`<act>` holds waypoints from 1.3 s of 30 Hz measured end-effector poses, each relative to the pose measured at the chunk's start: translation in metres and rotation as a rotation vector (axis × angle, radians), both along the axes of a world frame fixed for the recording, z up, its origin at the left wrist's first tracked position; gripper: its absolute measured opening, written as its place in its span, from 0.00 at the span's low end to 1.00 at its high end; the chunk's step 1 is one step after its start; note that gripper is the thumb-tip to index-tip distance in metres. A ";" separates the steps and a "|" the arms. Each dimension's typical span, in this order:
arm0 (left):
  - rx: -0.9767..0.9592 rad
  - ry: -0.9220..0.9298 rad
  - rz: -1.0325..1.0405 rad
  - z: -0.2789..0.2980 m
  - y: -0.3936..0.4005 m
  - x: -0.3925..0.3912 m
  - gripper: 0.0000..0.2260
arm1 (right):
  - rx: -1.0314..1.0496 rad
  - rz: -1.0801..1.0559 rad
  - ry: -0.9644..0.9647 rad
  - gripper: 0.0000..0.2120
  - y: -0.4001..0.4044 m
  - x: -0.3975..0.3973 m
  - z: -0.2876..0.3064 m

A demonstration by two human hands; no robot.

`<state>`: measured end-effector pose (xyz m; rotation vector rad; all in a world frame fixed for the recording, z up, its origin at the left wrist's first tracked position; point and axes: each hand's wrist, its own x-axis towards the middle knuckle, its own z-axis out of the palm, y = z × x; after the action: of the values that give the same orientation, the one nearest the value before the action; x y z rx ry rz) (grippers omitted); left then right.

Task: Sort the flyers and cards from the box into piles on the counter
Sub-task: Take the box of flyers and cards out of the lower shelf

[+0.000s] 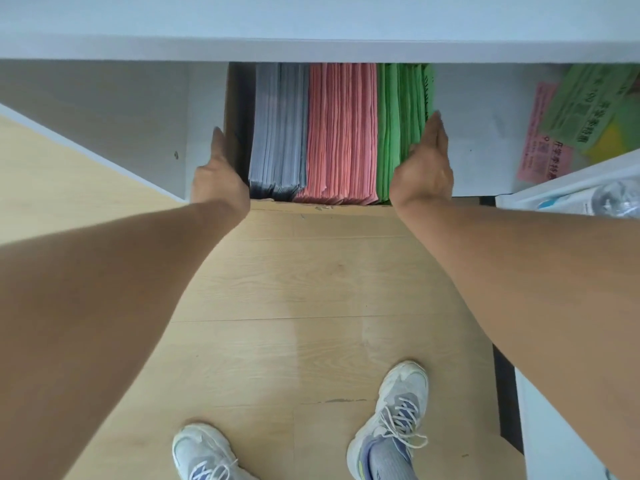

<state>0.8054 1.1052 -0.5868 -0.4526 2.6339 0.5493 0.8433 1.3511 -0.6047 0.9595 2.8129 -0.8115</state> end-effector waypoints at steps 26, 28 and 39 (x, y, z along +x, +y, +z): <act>0.013 0.169 0.032 0.000 -0.007 0.036 0.03 | 0.049 -0.018 -0.113 0.15 0.022 0.016 0.005; -0.002 0.179 0.018 0.006 -0.013 0.056 0.03 | 0.062 -0.011 -0.145 0.14 0.017 0.037 0.016; 0.116 0.080 -0.165 0.203 -0.063 0.184 0.04 | -0.031 -0.252 -0.308 0.15 -0.037 0.219 0.235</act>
<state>0.9895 1.0426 -0.3835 -0.1801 2.6655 0.6741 1.0625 1.3140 -0.3695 1.3256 2.4452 -0.6592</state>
